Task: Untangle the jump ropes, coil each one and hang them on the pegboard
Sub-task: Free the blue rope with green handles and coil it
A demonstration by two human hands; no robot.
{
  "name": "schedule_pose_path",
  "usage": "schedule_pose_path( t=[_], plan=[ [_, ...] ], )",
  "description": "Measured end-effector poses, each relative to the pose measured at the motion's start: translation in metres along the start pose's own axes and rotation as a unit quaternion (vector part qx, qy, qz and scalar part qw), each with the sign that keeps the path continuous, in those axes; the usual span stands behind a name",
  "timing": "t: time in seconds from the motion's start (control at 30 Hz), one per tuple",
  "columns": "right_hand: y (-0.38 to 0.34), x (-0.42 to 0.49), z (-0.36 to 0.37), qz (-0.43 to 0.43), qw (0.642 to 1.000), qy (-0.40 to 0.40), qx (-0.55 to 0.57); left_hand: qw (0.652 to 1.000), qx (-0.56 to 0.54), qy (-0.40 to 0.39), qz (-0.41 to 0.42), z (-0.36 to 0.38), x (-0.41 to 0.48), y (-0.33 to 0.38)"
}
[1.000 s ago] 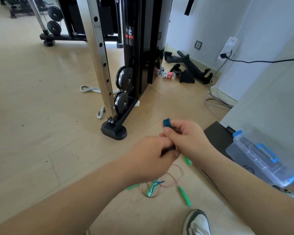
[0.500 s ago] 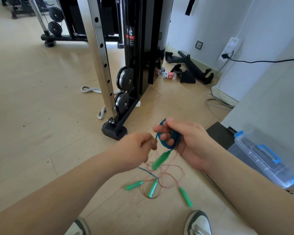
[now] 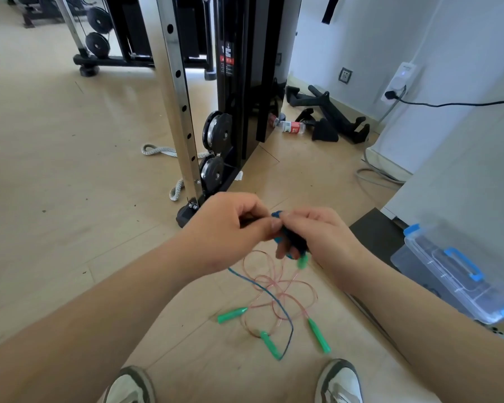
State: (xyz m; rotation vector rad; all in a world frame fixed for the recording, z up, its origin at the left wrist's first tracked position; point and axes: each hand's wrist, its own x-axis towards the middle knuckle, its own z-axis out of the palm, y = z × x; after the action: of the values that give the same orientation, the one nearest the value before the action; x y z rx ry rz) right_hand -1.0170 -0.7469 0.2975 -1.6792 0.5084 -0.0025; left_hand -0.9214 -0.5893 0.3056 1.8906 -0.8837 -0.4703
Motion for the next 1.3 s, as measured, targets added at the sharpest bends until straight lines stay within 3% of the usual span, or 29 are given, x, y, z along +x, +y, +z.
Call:
schedule_pose_path(
  t=[0.1,0.2,0.43,0.5,0.57,0.63,0.73,0.9,1.0,1.17,1.3],
  plan=[
    [-0.004,0.000,0.002,0.014,0.996,-0.048,0.075,0.997,-0.033,0.068,0.003,-0.004,0.007,-0.011],
    [0.000,-0.001,-0.001,0.017,0.990,-0.071,0.121,0.996,-0.043,0.063,-0.039,-0.009,0.011,-0.022],
    [0.001,0.003,0.001,0.036,0.951,0.011,0.307,0.979,0.074,-0.137,-0.132,0.022,0.000,-0.037],
    [0.005,0.007,-0.002,0.023,0.960,0.049,0.276,0.964,0.123,-0.205,-0.114,0.035,-0.007,-0.029],
    [0.014,0.012,-0.006,0.009,0.979,0.102,0.173,0.960,0.133,-0.233,-0.086,0.043,-0.013,-0.017],
    [0.021,0.015,-0.011,-0.015,0.989,0.138,0.050,0.967,0.125,-0.216,-0.054,0.042,-0.012,-0.007],
    [0.025,0.014,-0.012,-0.044,0.991,0.104,-0.072,0.989,0.063,-0.131,-0.008,0.028,-0.006,0.004],
    [0.009,0.003,-0.011,0.015,0.999,-0.038,0.009,0.999,-0.003,0.037,0.008,0.005,0.007,0.003],
    [0.005,0.000,-0.008,0.014,0.990,-0.071,0.118,0.997,-0.039,0.053,-0.041,-0.001,0.014,-0.013],
    [0.001,0.003,-0.007,0.034,0.964,-0.015,0.263,0.984,0.062,-0.101,-0.130,0.012,0.008,-0.031],
    [0.003,0.011,-0.007,0.049,0.967,0.057,0.245,0.954,0.142,-0.232,-0.125,0.028,-0.006,-0.026]
  ],
)
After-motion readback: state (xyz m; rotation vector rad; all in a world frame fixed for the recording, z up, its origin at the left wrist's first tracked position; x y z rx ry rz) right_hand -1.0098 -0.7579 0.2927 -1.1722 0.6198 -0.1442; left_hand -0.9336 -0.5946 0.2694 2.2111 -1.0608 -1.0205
